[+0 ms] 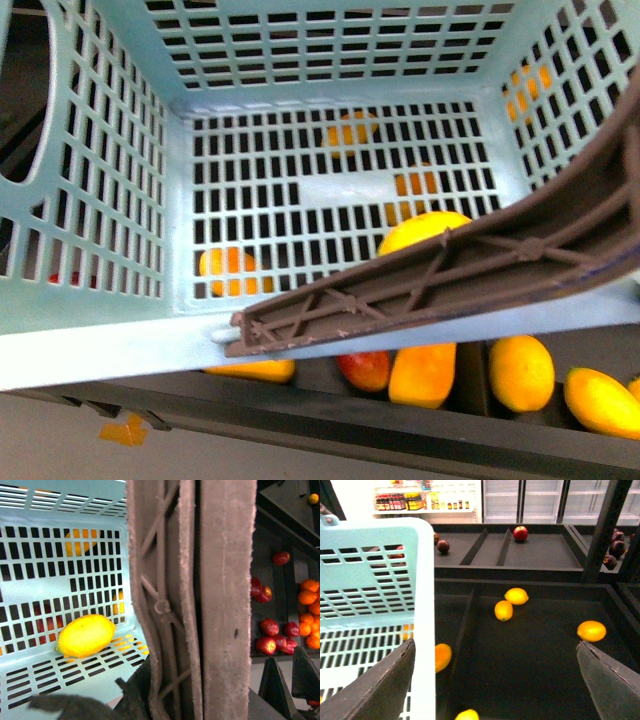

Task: Pick lemon and mango into basket

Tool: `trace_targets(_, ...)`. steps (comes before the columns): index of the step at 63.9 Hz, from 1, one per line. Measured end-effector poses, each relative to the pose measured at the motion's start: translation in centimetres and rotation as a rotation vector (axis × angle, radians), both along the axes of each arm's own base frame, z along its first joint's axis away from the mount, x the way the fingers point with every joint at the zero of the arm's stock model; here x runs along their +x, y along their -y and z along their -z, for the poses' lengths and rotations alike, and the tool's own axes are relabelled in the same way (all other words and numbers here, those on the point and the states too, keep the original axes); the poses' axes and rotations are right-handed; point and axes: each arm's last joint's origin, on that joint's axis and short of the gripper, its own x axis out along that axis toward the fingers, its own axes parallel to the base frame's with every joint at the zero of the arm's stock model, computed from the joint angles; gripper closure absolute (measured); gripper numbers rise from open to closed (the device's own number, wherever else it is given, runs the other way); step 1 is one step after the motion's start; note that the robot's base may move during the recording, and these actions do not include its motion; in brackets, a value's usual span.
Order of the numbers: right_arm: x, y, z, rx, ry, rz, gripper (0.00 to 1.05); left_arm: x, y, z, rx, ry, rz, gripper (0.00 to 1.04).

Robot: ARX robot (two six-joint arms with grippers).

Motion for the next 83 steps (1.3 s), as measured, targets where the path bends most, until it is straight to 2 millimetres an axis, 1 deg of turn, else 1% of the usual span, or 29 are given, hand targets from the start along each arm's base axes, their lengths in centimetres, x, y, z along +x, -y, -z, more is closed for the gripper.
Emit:
trace_targets(4,0.0,0.0,0.0,0.0,0.0,-0.003,0.09,0.0,0.0,0.0,-0.009,-0.009,0.005,0.9)
trace_targets(31,0.0,0.0,0.1,0.0,-0.005,-0.004,0.09,0.4,-0.4,0.1,0.016,0.011,-0.04,0.9)
trace_targets(56,0.0,0.0,0.1,0.0,-0.005,-0.004,0.09,0.3,-0.3,0.1,0.008,0.004,-0.022,0.9)
trace_targets(65,0.0,0.0,0.1,-0.001,-0.002,-0.012,0.09,0.7,-0.8,0.0,0.017,0.012,-0.057,0.9)
trace_targets(72,0.0,0.0,0.1,-0.001,-0.005,-0.011,0.09,0.7,-0.8,0.0,0.029,0.022,-0.057,0.9)
trace_targets(74,0.2,-0.1,0.3,0.028,-0.066,0.018,0.09,0.7,-0.7,0.0,0.025,0.019,-0.053,0.9)
trace_targets(75,0.5,0.0,0.2,0.078,-0.147,0.096,0.09,0.7,-0.7,0.0,0.022,0.016,-0.053,0.9)
trace_targets(77,0.9,0.1,0.0,0.108,-0.241,0.151,0.09,0.7,-0.7,0.1,0.02,0.014,-0.048,0.9)
trace_targets(79,1.7,0.7,-0.3,0.186,-0.404,0.343,0.09,0.7,-0.7,0.1,0.019,0.013,-0.048,0.9)
trace_targets(80,2.0,1.1,-0.4,0.215,-0.473,0.41,0.09,0.6,-0.6,0.0,0.017,0.012,-0.045,0.9)
trace_targets(81,2.4,1.6,0.0,0.254,-0.572,0.479,0.09,0.5,-0.5,0.0,0.014,0.011,-0.036,0.9)
trace_targets(83,2.8,2.4,0.9,0.288,-0.667,0.531,0.09,0.4,-0.4,0.0,0.011,0.01,-0.025,0.9)
